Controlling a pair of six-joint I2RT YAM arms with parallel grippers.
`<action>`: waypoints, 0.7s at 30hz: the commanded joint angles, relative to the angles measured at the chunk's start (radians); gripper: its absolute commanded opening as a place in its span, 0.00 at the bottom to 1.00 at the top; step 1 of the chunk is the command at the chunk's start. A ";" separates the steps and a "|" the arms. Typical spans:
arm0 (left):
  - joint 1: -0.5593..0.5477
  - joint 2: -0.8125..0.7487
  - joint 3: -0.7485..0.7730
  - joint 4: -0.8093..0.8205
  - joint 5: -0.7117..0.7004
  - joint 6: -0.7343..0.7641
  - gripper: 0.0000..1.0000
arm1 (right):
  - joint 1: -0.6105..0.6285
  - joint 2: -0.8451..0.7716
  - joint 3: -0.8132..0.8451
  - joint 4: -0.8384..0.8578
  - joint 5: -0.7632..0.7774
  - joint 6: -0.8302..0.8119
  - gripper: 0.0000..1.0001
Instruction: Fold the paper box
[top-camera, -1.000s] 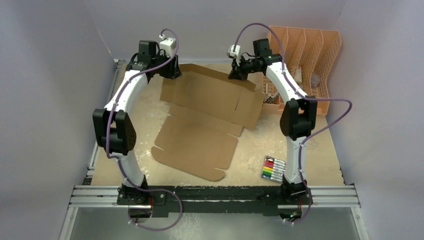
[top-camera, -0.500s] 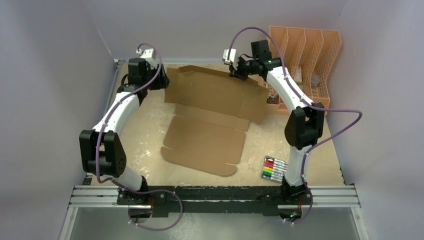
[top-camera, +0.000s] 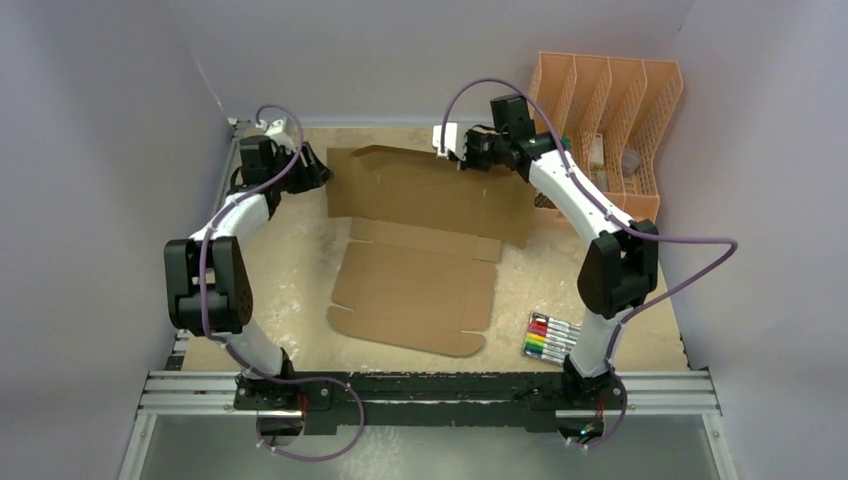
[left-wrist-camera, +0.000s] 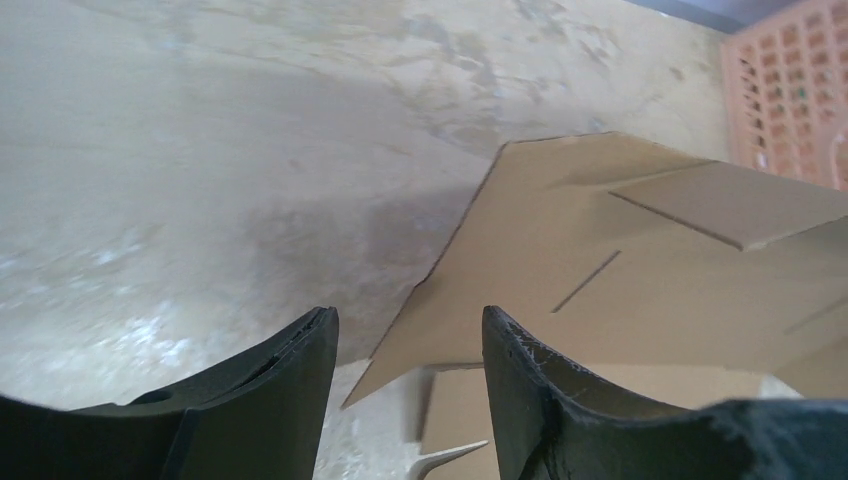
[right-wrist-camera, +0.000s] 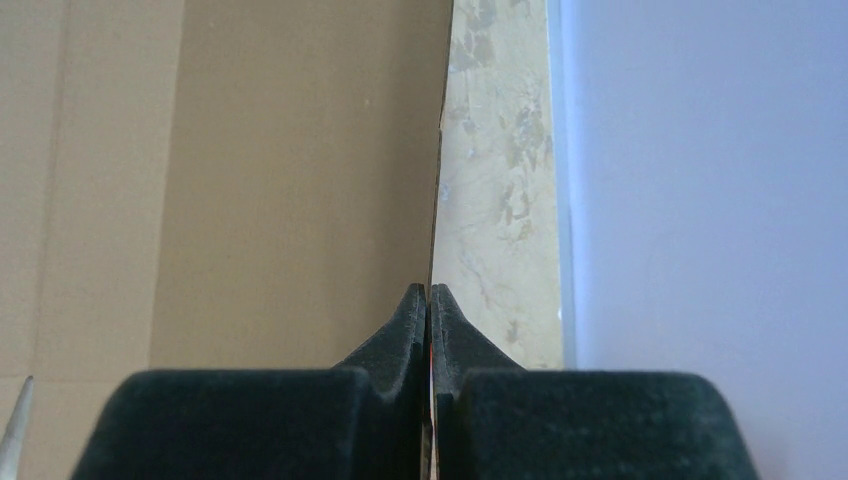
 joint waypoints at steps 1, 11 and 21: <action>-0.006 0.045 0.053 0.179 0.222 -0.016 0.55 | 0.026 -0.083 -0.034 0.075 0.080 -0.098 0.00; -0.025 0.113 0.105 0.279 0.288 0.004 0.47 | 0.093 -0.162 -0.203 0.351 0.286 -0.244 0.00; -0.037 0.150 0.120 0.265 0.254 0.073 0.49 | 0.098 -0.187 -0.330 0.514 0.321 -0.341 0.00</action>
